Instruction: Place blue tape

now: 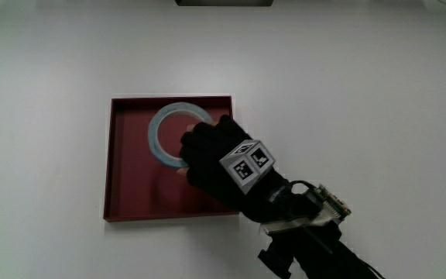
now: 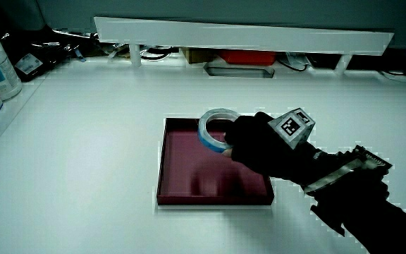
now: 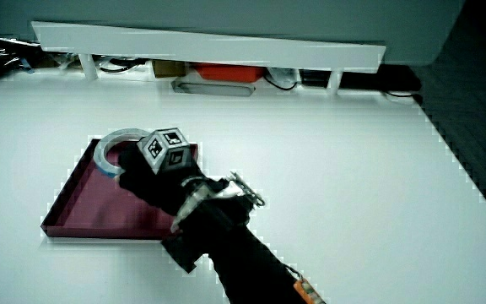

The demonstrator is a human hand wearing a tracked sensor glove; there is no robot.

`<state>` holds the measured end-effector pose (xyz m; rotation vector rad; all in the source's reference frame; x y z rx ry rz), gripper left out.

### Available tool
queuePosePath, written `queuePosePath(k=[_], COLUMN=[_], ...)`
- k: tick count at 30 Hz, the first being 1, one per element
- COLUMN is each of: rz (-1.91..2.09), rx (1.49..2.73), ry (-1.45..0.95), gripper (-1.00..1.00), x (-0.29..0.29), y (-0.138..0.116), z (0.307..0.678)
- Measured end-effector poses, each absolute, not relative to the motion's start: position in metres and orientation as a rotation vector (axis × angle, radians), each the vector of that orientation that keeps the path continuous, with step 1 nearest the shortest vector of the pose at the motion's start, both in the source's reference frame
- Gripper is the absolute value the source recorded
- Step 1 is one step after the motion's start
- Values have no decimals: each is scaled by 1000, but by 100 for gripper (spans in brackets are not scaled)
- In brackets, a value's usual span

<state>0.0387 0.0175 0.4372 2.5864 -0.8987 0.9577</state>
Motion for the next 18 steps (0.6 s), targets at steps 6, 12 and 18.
queuePosePath(k=[6,12,18], rz=[885,853,825], rx=[2561,2528,2476], ry=[-944,-929,-885], gripper=[0,0,0], x=[18,9,6], y=[28,31,32], z=[451,468,489])
